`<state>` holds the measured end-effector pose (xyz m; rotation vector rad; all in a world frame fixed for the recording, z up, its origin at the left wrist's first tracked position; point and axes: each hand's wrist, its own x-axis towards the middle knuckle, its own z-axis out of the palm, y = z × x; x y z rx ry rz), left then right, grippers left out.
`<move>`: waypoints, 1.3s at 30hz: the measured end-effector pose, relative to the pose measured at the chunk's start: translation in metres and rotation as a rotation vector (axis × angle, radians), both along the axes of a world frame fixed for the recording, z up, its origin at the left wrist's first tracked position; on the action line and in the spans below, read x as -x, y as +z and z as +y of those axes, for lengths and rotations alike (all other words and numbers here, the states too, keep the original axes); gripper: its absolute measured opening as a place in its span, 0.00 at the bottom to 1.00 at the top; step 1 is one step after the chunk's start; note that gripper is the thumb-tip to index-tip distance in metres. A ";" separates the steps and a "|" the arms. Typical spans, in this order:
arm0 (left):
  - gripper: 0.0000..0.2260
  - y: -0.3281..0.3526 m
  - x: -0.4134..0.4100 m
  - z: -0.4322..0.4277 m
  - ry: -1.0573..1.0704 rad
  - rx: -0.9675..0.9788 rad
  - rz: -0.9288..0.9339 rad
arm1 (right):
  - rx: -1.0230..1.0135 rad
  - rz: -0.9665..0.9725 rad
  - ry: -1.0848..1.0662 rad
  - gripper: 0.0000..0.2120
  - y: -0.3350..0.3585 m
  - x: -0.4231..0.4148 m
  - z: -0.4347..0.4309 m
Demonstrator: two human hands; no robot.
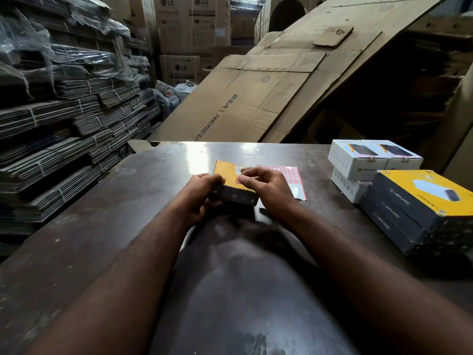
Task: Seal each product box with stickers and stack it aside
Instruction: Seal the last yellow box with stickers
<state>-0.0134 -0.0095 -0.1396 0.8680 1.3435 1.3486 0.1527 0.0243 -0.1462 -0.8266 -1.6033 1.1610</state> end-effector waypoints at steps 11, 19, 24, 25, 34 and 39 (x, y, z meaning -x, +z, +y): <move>0.04 0.004 -0.004 -0.003 0.030 0.007 -0.226 | -0.060 -0.039 -0.017 0.04 -0.006 0.000 0.005; 0.03 0.004 -0.008 -0.003 0.031 -0.050 -0.190 | -0.141 -0.039 -0.065 0.04 -0.008 0.000 0.006; 0.03 0.005 -0.010 -0.003 0.039 -0.063 -0.179 | -0.149 0.007 -0.058 0.08 -0.007 0.000 0.004; 0.03 0.005 -0.011 -0.003 0.037 -0.064 -0.181 | -0.152 0.008 -0.057 0.09 -0.007 0.001 0.004; 0.04 0.005 -0.012 -0.003 0.046 -0.066 -0.186 | -0.153 0.000 -0.070 0.06 -0.007 0.001 0.005; 0.03 0.004 -0.012 -0.002 0.051 -0.065 -0.191 | -0.149 0.014 -0.052 0.10 -0.006 0.001 0.004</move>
